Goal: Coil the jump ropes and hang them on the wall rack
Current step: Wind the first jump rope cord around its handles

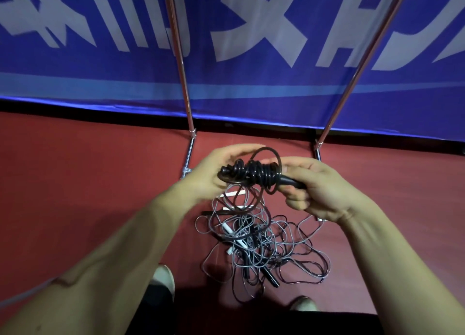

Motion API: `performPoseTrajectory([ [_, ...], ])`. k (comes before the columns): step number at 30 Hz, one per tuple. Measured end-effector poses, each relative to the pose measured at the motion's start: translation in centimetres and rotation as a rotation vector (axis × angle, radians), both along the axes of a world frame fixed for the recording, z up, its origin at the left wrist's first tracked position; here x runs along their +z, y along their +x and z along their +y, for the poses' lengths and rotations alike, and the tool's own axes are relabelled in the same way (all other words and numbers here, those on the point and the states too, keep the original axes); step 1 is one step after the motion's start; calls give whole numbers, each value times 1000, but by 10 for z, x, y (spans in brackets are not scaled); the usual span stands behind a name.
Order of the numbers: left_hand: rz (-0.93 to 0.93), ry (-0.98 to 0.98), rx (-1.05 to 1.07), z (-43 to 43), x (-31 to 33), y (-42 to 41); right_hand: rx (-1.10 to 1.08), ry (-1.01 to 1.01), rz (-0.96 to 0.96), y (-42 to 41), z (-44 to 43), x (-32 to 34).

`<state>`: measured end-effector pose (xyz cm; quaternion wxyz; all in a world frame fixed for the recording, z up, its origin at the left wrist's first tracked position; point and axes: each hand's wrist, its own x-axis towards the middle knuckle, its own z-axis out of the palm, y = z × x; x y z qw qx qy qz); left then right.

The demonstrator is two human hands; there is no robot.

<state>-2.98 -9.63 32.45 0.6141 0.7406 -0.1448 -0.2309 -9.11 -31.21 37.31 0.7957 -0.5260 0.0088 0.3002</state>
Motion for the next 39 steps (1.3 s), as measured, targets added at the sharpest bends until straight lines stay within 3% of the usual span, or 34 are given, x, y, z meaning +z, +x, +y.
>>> performPoseTrajectory([
  [4, 18, -91, 299, 12, 28, -9, -51, -9, 22, 1, 0, 0],
  [7, 217, -425, 294, 5, 44, -12, -35, -32, 22, 1, 3, 1],
  [10, 532, -711, 79, 1, 51, -18, 43, -37, 13, 0, 7, 2],
  [13, 631, -646, -165, -9, 40, -23, 83, -45, 7, -2, 8, 6],
  [17, 733, -643, -228, -20, 26, -35, -40, -22, 15, -1, 6, 12],
  [23, 661, -310, 149, -34, 19, -40, -285, -204, -62, 3, 11, 4],
  [26, 521, -40, 213, -38, 17, -42, -455, -291, -96, 6, 14, -6],
  [29, 89, 395, 92, -45, 21, -53, -542, -428, -202, 7, 16, -16],
  [33, -431, 846, 5, -44, 28, -65, -450, -890, -461, 5, 13, -30],
  [36, -684, 975, -80, -37, 37, -60, -299, -1102, -581, 3, 11, -33],
  [39, -733, 931, -155, -24, 46, -48, -70, -1118, -576, 2, 11, -29],
])
